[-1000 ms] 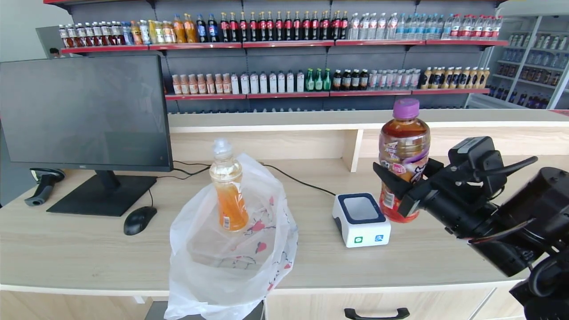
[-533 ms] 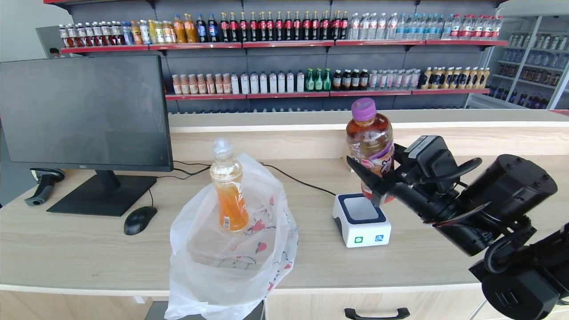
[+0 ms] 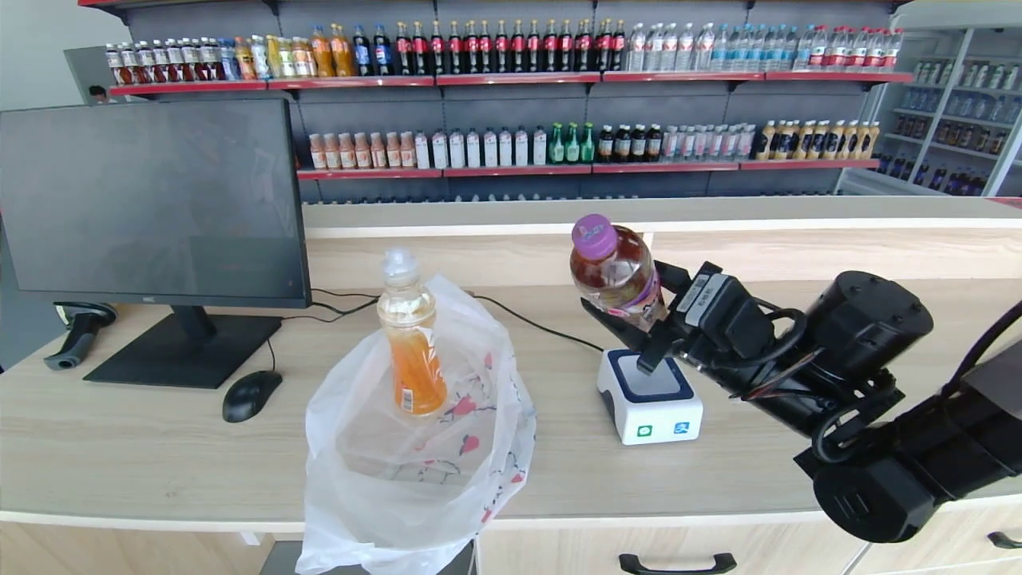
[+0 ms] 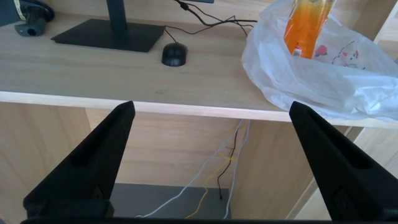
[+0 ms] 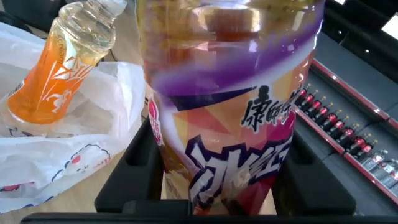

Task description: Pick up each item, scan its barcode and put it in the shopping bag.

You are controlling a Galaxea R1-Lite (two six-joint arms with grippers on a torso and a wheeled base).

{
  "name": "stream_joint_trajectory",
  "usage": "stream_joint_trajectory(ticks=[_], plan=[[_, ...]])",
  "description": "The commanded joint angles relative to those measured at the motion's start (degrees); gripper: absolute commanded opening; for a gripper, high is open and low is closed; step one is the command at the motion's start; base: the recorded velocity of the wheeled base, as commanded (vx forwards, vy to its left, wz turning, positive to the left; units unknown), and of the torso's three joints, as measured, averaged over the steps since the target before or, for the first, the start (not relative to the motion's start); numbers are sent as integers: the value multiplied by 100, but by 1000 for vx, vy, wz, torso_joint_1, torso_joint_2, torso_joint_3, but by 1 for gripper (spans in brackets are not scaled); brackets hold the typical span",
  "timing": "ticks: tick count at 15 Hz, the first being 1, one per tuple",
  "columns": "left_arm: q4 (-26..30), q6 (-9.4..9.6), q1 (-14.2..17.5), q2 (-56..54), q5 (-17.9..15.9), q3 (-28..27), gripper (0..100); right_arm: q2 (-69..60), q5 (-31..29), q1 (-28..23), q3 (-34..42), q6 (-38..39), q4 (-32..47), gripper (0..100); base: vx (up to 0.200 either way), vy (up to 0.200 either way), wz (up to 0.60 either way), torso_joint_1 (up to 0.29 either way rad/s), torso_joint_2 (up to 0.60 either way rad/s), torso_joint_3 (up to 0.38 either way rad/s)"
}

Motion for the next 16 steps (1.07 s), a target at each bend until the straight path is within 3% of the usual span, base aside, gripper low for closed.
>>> stream_joint_trajectory(ticks=[1,6,11,16], plan=[[-1,2,0,-2,0,0,100,109,385,-52,50,-251,-6,0,0,0,0,0,0,0],[-1,-7,0,-2,0,0,100,355,1897,-676,120,-998,-6,0,0,0,0,0,0,0],[-1,-7,0,-2,0,0,100,742,2433,-904,-126,-1095,-6,0,0,0,0,0,0,0],[-1,-7,0,-2,0,0,100,821,2486,-904,-144,-1077,-6,0,0,0,0,0,0,0]])
